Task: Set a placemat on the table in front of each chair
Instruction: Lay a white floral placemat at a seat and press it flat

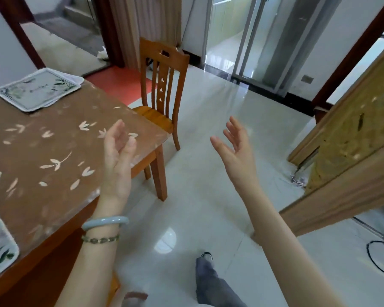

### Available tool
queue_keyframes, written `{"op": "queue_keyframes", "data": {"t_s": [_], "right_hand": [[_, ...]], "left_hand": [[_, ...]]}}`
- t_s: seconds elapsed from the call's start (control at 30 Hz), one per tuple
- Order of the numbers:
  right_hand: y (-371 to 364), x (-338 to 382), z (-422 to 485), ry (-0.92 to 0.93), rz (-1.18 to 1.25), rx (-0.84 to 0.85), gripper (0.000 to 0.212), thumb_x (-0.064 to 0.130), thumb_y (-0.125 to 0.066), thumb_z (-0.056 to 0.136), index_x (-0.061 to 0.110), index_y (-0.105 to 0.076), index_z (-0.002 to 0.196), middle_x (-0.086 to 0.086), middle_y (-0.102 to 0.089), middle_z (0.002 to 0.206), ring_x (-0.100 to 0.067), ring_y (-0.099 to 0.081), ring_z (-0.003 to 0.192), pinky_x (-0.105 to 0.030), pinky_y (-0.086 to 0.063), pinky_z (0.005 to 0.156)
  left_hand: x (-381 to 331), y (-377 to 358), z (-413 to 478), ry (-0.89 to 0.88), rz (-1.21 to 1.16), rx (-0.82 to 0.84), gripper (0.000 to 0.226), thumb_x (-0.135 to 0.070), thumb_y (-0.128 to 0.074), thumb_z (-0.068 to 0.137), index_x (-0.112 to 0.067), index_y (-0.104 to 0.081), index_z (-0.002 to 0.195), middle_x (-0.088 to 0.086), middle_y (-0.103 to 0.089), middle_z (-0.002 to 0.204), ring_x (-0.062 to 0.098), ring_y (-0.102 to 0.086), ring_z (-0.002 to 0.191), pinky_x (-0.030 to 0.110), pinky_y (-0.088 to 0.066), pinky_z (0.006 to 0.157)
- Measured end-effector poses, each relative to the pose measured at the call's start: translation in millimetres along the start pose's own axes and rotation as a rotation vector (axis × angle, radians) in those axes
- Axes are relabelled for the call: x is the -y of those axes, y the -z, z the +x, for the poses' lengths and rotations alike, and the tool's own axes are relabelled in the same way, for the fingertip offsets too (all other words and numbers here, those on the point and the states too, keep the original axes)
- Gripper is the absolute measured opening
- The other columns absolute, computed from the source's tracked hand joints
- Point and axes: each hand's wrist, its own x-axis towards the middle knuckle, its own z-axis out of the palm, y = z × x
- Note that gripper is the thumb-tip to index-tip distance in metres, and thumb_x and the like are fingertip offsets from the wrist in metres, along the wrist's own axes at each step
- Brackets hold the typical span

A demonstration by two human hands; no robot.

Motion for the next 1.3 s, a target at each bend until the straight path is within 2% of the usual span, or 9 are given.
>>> {"op": "queue_keyframes", "data": {"t_s": [0.17,0.43,0.57,0.67,0.8,0.93,1.1,1.2,1.3], "right_hand": [[6.2,-15.5,115.5,0.035,0.000,0.087,0.067,0.038,-0.066,0.086,0.032,-0.033,0.143,0.005,-0.037,0.150,-0.010,-0.041,0.132,-0.014,-0.038,0.091],[-20.2,-50.8,246.2,0.054,0.101,0.277,0.064,0.043,-0.066,0.085,0.039,-0.034,0.140,0.012,-0.040,0.145,0.000,-0.040,0.125,0.007,-0.037,0.076],[-51.9,-63.8,312.7,0.067,0.164,0.359,0.061,0.038,-0.067,0.086,0.038,-0.035,0.138,0.024,-0.039,0.131,0.001,-0.040,0.124,0.007,-0.036,0.075],[-83.8,-69.3,371.9,0.086,0.152,0.408,0.063,0.039,-0.067,0.086,0.035,-0.035,0.140,0.021,-0.040,0.134,0.001,-0.039,0.123,0.009,-0.035,0.073],[-125.1,-68.5,446.3,0.107,0.147,0.483,0.062,0.038,-0.066,0.087,0.034,-0.036,0.140,0.022,-0.039,0.131,0.005,-0.039,0.119,0.009,-0.034,0.073],[-162.3,-67.1,505.9,0.106,0.143,0.540,0.062,0.039,-0.066,0.086,0.034,-0.036,0.140,0.012,-0.041,0.142,0.002,-0.039,0.122,0.009,-0.035,0.074],[-223.9,-65.9,560.5,0.137,0.165,0.657,0.062,0.041,-0.065,0.086,0.033,-0.037,0.140,0.017,-0.041,0.138,0.003,-0.041,0.121,0.009,-0.034,0.073],[-270.5,-63.7,589.2,0.156,0.182,0.776,0.064,0.047,-0.063,0.085,0.034,-0.035,0.141,0.021,-0.038,0.135,0.007,-0.039,0.119,0.010,-0.032,0.074],[-315.6,-62.3,616.9,0.167,0.207,0.892,0.062,0.042,-0.063,0.087,0.033,-0.035,0.142,0.015,-0.039,0.143,0.001,-0.040,0.127,0.008,-0.035,0.077]], "left_hand": [[5.6,-61.4,65.5,0.018,0.010,-0.122,0.068,-0.059,-0.048,0.088,-0.027,-0.036,0.147,-0.009,-0.039,0.150,-0.012,-0.037,0.128,-0.002,-0.032,0.095],[40.8,-105.1,149.6,0.035,0.022,-0.289,0.064,-0.057,-0.049,0.085,-0.030,-0.037,0.142,-0.010,-0.041,0.146,-0.017,-0.040,0.124,0.000,-0.034,0.092],[66.2,-115.4,200.0,0.031,0.036,-0.364,0.058,-0.055,-0.049,0.087,-0.034,-0.039,0.141,-0.013,-0.041,0.146,-0.012,-0.040,0.128,0.002,-0.035,0.094],[85.3,-122.0,249.8,0.009,0.033,-0.446,0.045,-0.050,-0.048,0.090,-0.044,-0.042,0.134,-0.019,-0.043,0.143,-0.009,-0.040,0.129,0.002,-0.034,0.094],[104.3,-126.3,317.6,0.015,0.039,-0.561,0.060,-0.045,-0.048,0.091,-0.024,-0.037,0.146,-0.011,-0.043,0.145,-0.010,-0.041,0.128,0.003,-0.035,0.095],[113.4,-133.1,369.4,0.062,0.045,-0.589,0.063,-0.051,-0.048,0.089,-0.028,-0.035,0.147,-0.011,-0.041,0.147,-0.007,-0.039,0.131,0.013,-0.035,0.099],[120.8,-118.6,417.4,0.053,0.104,-0.710,0.058,-0.041,-0.048,0.091,-0.022,-0.037,0.144,-0.007,-0.043,0.145,-0.007,-0.042,0.128,0.004,-0.035,0.095],[130.5,-103.2,439.1,0.064,0.152,-0.815,0.065,-0.048,-0.049,0.087,-0.021,-0.037,0.145,-0.006,-0.044,0.145,-0.008,-0.042,0.128,0.003,-0.034,0.096],[141.0,-92.0,459.8,0.088,0.201,-0.924,0.068,-0.051,-0.048,0.087,-0.021,-0.037,0.147,-0.007,-0.043,0.146,-0.011,-0.041,0.127,0.003,-0.033,0.097]]}}
